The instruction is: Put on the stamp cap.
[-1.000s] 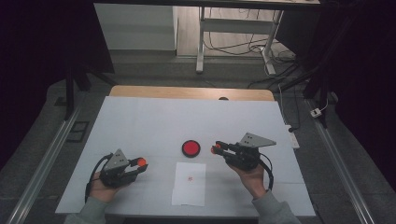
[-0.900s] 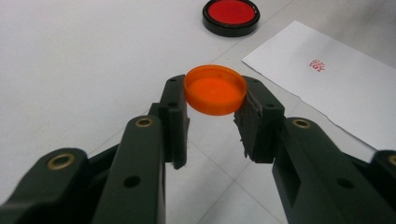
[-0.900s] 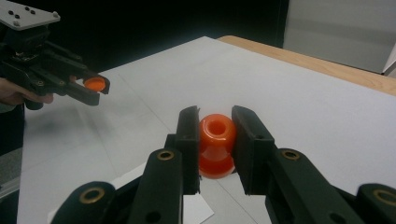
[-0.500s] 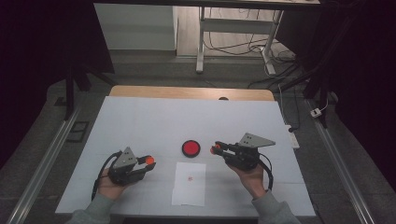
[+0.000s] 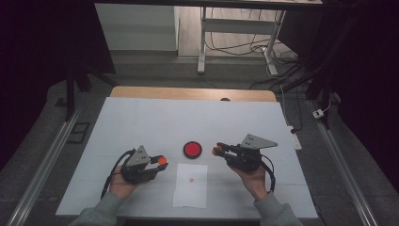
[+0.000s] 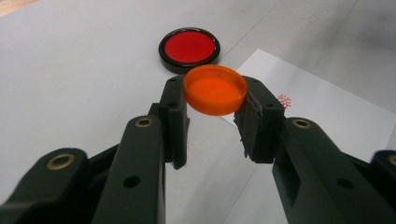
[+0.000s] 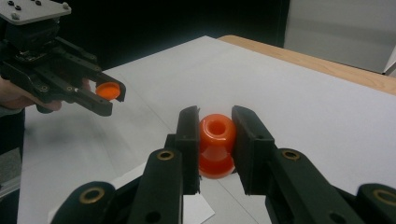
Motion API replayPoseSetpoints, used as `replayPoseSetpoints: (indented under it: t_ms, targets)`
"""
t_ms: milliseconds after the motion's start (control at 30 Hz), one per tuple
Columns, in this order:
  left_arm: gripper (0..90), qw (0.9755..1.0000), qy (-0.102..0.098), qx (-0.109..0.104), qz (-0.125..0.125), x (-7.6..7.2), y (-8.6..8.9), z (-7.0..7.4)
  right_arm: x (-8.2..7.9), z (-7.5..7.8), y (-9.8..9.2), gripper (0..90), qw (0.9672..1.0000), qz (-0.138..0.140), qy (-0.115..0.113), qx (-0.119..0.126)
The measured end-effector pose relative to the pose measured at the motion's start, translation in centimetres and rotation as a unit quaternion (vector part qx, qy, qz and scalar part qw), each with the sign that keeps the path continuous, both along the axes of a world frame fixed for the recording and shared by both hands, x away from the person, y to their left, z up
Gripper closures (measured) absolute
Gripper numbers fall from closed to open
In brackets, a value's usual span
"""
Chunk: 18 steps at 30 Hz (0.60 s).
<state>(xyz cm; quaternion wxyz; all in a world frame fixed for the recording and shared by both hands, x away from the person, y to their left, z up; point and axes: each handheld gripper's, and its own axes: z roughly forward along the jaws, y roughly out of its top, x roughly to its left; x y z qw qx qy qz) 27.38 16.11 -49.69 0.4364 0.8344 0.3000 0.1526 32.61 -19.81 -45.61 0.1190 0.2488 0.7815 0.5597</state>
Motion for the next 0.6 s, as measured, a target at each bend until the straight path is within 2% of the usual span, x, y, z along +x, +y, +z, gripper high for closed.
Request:
replayPoseSetpoints:
  t_ms: [267, 600]
  targets:
    - [64.4, 0.9998, 0.005, 0.000, -0.020, 0.5, -1.5, 0.0, 0.0, 0.0, -0.1, 71.8, 1.0000, -0.001, -0.001, 0.000]
    - [64.4, 0.9986, 0.007, 0.009, -0.052, 1.2, -4.2, 0.0, 0.0, 0.0, 0.0, 71.8, 1.0000, 0.000, -0.001, 0.001]
